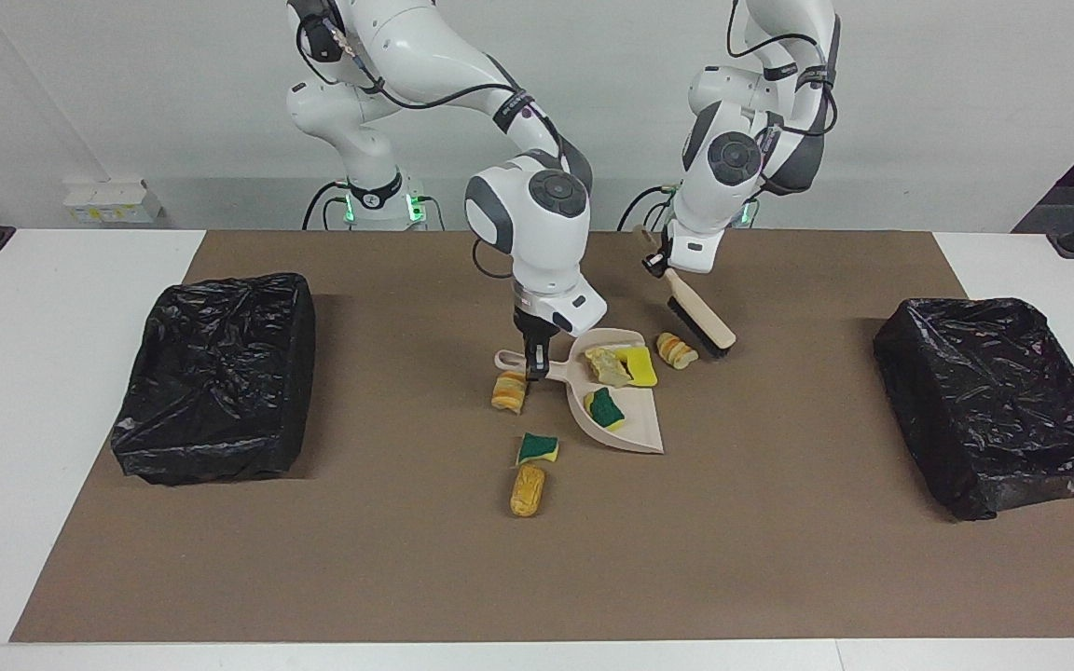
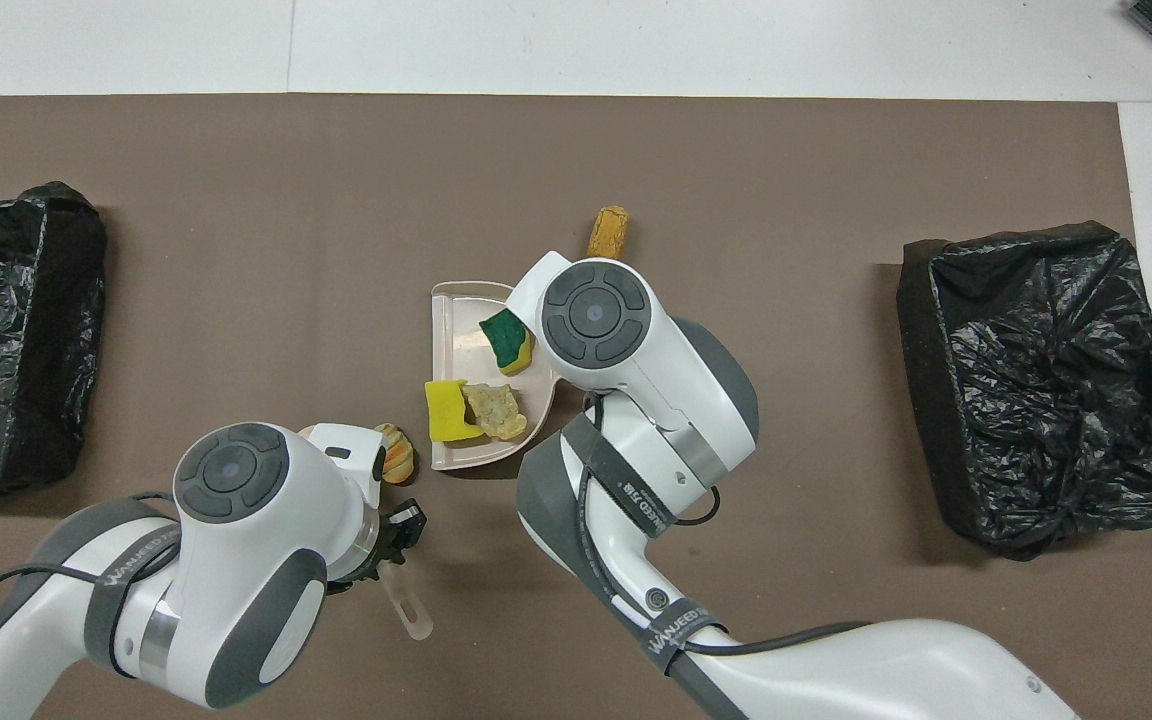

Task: Sweep and dump trash in bin
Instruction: 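Sweep the sponge and bread pieces into the dustpan with the left gripper's brush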

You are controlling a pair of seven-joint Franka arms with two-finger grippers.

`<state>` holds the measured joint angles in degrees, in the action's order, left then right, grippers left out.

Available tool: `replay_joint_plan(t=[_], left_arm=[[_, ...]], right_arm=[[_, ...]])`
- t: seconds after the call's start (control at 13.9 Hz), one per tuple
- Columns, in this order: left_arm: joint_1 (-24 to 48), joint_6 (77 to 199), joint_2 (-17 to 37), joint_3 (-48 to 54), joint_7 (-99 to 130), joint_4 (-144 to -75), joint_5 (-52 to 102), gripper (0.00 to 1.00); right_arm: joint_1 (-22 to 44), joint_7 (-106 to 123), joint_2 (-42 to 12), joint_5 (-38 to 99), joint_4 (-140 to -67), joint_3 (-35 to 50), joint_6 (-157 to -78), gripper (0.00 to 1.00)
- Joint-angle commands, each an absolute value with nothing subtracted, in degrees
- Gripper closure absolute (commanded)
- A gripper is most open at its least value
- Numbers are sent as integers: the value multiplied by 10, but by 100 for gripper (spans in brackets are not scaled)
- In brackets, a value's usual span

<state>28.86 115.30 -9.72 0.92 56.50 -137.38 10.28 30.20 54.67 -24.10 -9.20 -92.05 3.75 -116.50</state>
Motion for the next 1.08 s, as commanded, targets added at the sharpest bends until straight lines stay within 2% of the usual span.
replay_joint_plan(t=[0.0, 0.29, 0.58, 1.01], left_arm=[[307, 1237, -78, 3, 598, -1384, 108, 100], [304, 1326, 17, 4, 552, -1308, 107, 100], [305, 1337, 37, 4, 376, -1272, 105, 100], [319, 1326, 37, 6, 226, -1264, 98, 100]], right_arm=[[300, 563, -241, -87, -928, 40, -1175, 100], [300, 563, -241, -87, -927, 40, -1176, 100], [299, 564, -241, -87, -927, 40, -1177, 100], [289, 575, -242, -86, -930, 40, -1178, 100]])
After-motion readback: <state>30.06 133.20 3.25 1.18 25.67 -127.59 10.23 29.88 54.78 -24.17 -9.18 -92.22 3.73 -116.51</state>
